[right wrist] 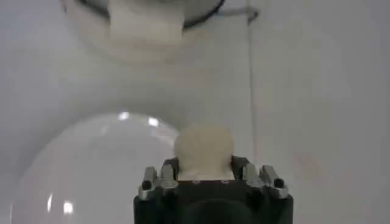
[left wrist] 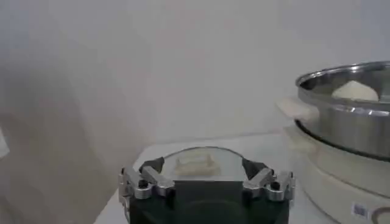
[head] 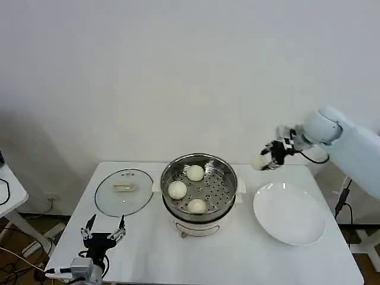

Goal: Take steamed baozi put them in steamer then cover it.

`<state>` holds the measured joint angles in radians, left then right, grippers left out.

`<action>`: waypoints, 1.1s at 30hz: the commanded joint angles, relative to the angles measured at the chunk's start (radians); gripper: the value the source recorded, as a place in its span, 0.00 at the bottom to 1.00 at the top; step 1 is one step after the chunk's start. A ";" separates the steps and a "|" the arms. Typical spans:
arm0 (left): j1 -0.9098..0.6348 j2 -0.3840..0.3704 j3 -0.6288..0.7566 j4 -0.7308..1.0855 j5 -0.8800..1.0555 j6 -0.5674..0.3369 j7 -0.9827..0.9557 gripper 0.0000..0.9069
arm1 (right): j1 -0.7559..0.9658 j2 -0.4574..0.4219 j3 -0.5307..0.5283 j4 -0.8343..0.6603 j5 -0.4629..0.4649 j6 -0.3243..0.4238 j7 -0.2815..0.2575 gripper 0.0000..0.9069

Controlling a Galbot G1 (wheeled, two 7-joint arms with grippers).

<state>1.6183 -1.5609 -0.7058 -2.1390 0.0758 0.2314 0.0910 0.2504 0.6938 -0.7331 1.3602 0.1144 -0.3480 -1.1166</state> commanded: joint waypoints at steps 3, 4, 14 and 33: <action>0.013 -0.005 -0.009 -0.039 -0.002 0.002 0.001 1.00 | 0.151 0.166 -0.116 0.024 0.203 -0.091 0.020 0.63; 0.014 -0.006 -0.009 -0.041 -0.002 0.002 0.001 1.00 | 0.147 0.174 -0.119 0.026 0.216 -0.098 0.024 0.63; 0.014 -0.019 -0.005 -0.057 0.000 -0.002 0.002 1.00 | 0.117 0.231 -0.165 0.028 0.258 -0.141 0.036 0.63; 0.014 -0.021 -0.017 -0.063 -0.003 0.000 0.001 1.00 | 0.073 0.262 -0.274 -0.050 0.039 -0.104 -0.016 0.64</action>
<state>1.6333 -1.5808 -0.7233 -2.1996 0.0731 0.2310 0.0908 0.3330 0.9366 -0.9667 1.3447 0.2315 -0.4557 -1.1156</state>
